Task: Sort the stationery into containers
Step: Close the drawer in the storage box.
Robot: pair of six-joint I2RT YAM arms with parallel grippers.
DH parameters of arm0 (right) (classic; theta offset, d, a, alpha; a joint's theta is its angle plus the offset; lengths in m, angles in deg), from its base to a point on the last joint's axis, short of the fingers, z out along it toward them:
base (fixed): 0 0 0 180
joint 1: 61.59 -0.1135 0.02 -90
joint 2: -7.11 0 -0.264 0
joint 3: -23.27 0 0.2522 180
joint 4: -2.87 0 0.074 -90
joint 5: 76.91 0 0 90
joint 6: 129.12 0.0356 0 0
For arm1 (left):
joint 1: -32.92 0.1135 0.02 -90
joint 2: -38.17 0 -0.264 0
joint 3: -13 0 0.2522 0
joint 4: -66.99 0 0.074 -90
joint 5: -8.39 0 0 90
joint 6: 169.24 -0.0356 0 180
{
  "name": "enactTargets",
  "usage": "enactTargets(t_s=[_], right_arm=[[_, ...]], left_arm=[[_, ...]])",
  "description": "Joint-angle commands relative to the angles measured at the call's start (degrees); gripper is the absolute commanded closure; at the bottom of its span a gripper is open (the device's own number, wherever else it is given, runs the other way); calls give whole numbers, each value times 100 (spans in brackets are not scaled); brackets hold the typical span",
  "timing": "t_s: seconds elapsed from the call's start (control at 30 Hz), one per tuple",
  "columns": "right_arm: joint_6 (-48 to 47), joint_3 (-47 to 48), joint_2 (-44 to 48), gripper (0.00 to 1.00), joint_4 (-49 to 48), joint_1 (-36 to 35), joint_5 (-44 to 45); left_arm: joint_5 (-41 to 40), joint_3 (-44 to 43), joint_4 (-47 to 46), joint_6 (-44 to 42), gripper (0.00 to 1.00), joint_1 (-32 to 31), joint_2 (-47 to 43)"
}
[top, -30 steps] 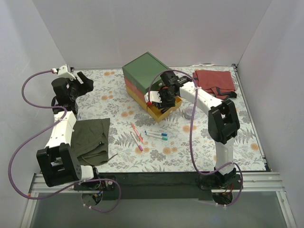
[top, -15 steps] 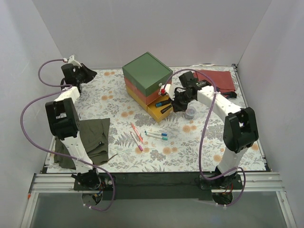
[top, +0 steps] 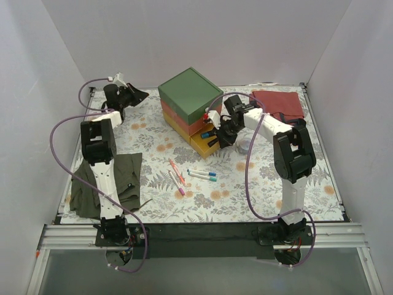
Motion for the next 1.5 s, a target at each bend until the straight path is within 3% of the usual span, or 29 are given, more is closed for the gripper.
enactTargets(t_s=[0.0,0.33,0.6,0.7,0.8,0.87,0.97,1.13,1.47], right_arm=[[249,676,-180,99,-256,44,184],[1004,1319,-470,99,-765,9,-193],[1488,1110,-523,99,-1213,-8,-370],[1856,207,-190,99,-2344,9,-274],[2375,-916,320,99,-4145,9,51],[2525,-1158,400,99,-4753,9,227],[2797,-1369,382,99,-4949,0,333],[3140,-2177,655,99,-6389,-8,728],[3132,-1687,23,99,-6979,-26,694]], left_arm=[[209,-420,-428,268,100,-399,212],[156,-377,-490,479,100,-909,503],[121,-509,-569,488,100,-1067,740],[121,-561,-526,471,100,-1076,819],[86,-562,-438,427,100,-1094,828],[77,-544,-403,383,100,-1094,811],[42,-553,-341,286,100,-1094,784],[24,-597,-280,233,100,-1103,793],[68,-606,-209,128,100,-1155,872]])
